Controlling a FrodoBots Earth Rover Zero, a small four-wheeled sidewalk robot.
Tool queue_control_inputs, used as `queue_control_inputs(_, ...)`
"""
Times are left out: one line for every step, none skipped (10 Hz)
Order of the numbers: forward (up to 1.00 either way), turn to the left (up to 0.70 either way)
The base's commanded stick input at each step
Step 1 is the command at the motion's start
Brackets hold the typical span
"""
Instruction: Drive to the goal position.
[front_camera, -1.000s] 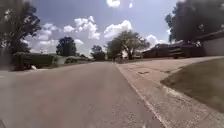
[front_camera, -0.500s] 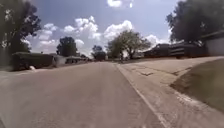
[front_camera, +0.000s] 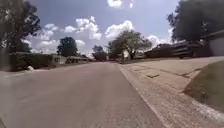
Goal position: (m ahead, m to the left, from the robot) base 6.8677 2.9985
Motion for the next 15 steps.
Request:
queue_control_inputs(0.70,0.00)
queue_control_inputs(0.70,0.00)
queue_control_inputs(0.70,0.00)
queue_control_inputs(0.70,0.00)
queue_control_inputs(0.70,0.00)
queue_control_inputs(0.70,0.00)
queue_control_inputs(0.70,0.00)
queue_control_inputs(0.70,0.00)
queue_control_inputs(0.70,0.00)
queue_control_inputs(0.70,0.00)
queue_control_inputs(0.70,0.00)
queue_control_inputs(0.70,0.00)
queue_control_inputs(0.70,0.00)
queue_control_inputs(0.70,0.00)
queue_control_inputs(0.70,0.00)
